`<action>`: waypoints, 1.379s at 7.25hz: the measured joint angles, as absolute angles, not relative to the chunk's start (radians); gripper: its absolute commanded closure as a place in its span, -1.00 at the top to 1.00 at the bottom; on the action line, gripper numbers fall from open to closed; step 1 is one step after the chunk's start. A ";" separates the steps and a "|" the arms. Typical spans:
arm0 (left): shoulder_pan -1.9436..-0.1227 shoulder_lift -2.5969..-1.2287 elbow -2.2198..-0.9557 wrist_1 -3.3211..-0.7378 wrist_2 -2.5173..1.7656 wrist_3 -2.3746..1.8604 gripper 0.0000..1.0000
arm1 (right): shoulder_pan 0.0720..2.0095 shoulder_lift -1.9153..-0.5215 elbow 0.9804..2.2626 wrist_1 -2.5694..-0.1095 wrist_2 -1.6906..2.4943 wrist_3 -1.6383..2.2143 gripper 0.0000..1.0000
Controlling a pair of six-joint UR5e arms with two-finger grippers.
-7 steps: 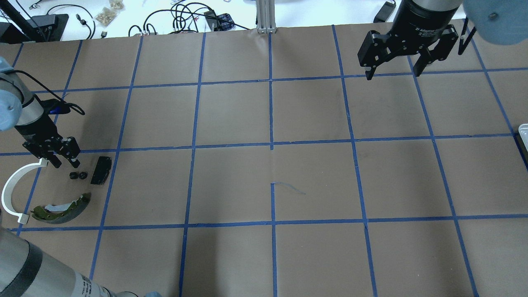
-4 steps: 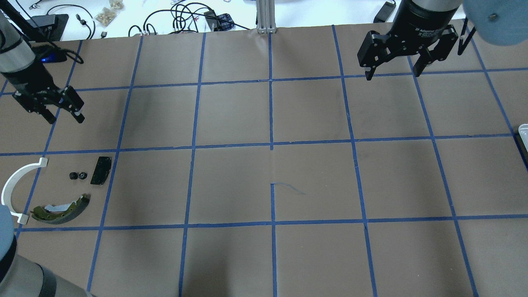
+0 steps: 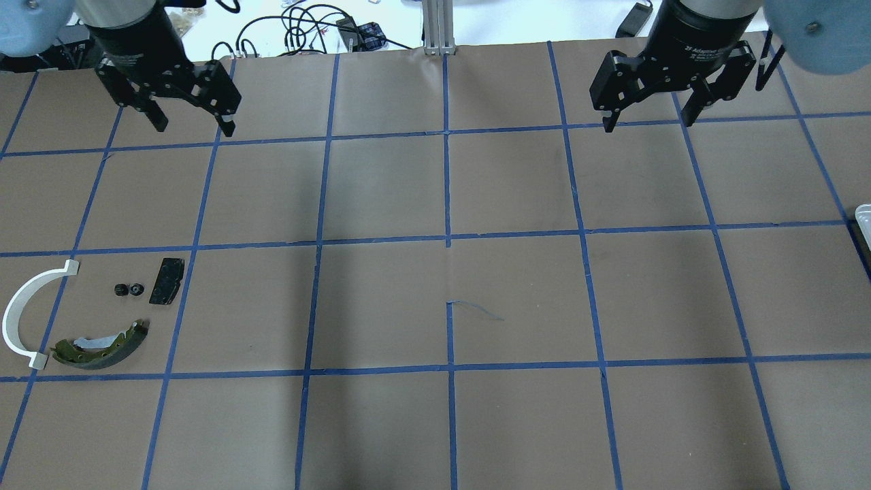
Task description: Place bearing gear from tray to pile
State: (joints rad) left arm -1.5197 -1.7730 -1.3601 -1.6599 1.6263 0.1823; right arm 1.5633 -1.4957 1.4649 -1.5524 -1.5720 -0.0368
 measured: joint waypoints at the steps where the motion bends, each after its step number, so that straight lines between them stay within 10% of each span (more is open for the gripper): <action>1: -1.574 -1.739 -1.391 -1.663 1.625 0.148 1.00 | 1.563 -1.496 1.465 -1.552 -1.572 -0.037 1.00; 10: -1.568 -1.583 -1.555 -1.681 1.623 0.184 1.00 | 1.563 -1.496 1.465 -1.553 -1.571 -0.035 1.00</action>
State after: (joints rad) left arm -1.5680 -1.5832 -1.5547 -1.6805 1.6228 0.1839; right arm 1.5631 -1.4956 1.4649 -1.5530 -1.5708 -0.0353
